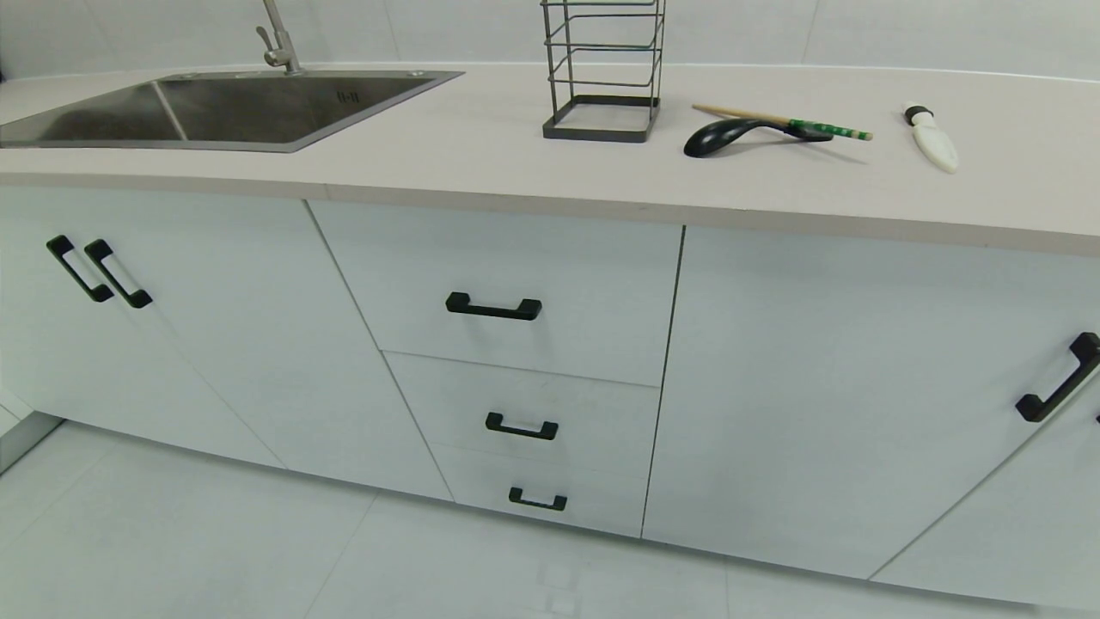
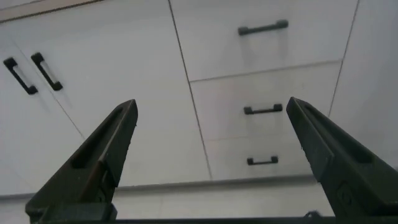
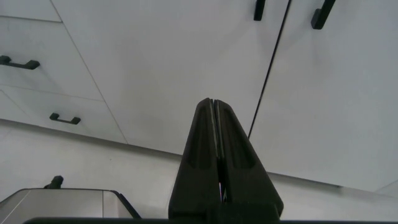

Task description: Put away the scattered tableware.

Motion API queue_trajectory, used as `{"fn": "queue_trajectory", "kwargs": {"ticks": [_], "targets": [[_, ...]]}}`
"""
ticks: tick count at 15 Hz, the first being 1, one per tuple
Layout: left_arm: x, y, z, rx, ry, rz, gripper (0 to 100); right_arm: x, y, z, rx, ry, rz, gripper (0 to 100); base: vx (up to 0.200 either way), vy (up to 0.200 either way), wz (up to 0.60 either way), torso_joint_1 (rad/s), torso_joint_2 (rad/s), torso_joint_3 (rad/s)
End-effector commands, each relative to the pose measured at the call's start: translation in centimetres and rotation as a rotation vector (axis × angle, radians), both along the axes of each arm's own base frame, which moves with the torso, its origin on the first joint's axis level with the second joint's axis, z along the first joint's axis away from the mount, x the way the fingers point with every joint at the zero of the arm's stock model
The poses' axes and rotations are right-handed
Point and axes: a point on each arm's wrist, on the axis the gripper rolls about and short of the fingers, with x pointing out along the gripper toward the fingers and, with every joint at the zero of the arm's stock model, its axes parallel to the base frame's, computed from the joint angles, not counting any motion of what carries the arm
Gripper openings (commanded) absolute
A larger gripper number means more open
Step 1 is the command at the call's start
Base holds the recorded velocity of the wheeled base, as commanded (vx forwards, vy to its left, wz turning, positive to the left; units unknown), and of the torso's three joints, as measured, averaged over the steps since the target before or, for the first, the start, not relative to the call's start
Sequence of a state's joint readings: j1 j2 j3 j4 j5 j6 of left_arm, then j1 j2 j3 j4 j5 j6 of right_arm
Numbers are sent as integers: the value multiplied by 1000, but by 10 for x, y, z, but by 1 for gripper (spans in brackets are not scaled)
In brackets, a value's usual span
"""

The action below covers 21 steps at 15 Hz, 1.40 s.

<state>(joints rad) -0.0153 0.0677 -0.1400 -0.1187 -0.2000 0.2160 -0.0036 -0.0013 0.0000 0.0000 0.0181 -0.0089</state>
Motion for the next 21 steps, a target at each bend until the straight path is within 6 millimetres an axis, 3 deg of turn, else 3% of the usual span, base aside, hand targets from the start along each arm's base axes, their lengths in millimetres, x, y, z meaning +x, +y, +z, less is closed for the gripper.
{"fn": "queue_trajectory", "kwargs": {"ticks": [1, 8, 13, 17, 20, 21], "targets": [[12, 0, 8, 105, 94, -94, 100, 0, 0, 0, 0, 1, 1, 0, 0, 0, 0, 0, 0, 0], [77, -8, 22, 534, 333, -258, 100, 0, 0, 0, 0, 1, 1, 0, 0, 0, 0, 0, 0, 0], [134, -35, 22, 790, 435, -531, 100, 0, 0, 0, 0, 1, 1, 0, 0, 0, 0, 0, 0, 0], [132, -50, -15, 955, 564, -597, 100, 0, 0, 0, 0, 1, 1, 0, 0, 0, 0, 0, 0, 0], [143, -58, -13, 1005, 522, -581, 100, 0, 0, 0, 0, 1, 1, 0, 0, 0, 0, 0, 0, 0], [156, -64, -17, 1038, 539, -601, 100, 0, 0, 0, 0, 1, 1, 0, 0, 0, 0, 0, 0, 0]]}}
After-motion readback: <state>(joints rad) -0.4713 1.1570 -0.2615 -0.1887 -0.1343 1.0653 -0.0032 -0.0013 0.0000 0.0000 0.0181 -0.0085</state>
